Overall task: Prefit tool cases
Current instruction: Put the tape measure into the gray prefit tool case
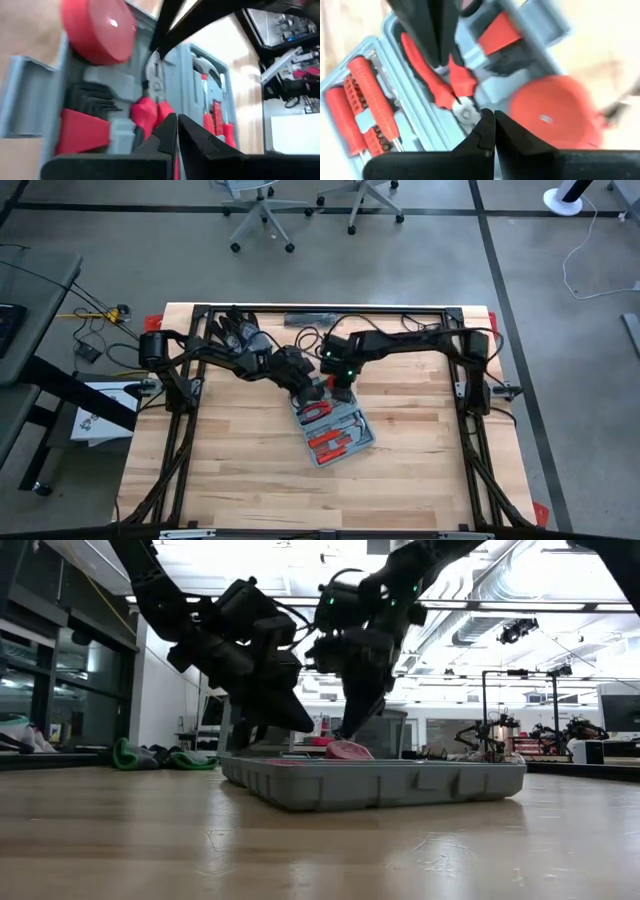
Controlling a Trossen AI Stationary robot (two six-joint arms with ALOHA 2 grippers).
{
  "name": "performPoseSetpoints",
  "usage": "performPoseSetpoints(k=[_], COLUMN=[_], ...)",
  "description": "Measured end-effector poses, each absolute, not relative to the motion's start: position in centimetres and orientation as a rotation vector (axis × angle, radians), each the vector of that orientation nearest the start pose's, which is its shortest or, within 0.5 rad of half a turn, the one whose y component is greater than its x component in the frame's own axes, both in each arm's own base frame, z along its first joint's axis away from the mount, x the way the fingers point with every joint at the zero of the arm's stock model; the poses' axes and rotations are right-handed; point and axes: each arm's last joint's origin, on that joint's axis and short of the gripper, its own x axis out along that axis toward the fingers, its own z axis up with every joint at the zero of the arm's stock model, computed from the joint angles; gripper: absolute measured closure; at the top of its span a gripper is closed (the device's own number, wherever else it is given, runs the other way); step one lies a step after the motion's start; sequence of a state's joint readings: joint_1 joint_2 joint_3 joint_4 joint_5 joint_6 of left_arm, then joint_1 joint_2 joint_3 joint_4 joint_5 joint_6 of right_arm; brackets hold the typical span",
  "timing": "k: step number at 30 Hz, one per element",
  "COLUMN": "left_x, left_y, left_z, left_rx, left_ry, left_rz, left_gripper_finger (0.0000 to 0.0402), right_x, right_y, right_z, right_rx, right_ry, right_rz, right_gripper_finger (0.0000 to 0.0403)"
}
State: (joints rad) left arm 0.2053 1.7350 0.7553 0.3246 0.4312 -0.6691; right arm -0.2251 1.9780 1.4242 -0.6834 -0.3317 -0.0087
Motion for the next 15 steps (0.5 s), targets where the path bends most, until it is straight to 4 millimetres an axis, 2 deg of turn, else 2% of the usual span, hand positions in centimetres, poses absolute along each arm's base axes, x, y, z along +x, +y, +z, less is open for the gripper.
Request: performPoseSetpoints(k=[5,15], left_x=[32.1,32.4], left_y=[6.2,9.3], left_z=[13.9,14.1], left_rx=[-0.827,-0.744], left_ry=[0.621,0.559], left_rz=[0.066,0.244], left_gripper_finger=[0.0392,0.0392], right_x=[38.4,37.8], right_y=[-9.0,-12.0], right_z=[18.8,18.4], right_rx=[0.295,0.320], right_ry=[1.160,1.157], right_rz=[0.040,-0.098], right_gripper_finger=[0.0403,0.0403])
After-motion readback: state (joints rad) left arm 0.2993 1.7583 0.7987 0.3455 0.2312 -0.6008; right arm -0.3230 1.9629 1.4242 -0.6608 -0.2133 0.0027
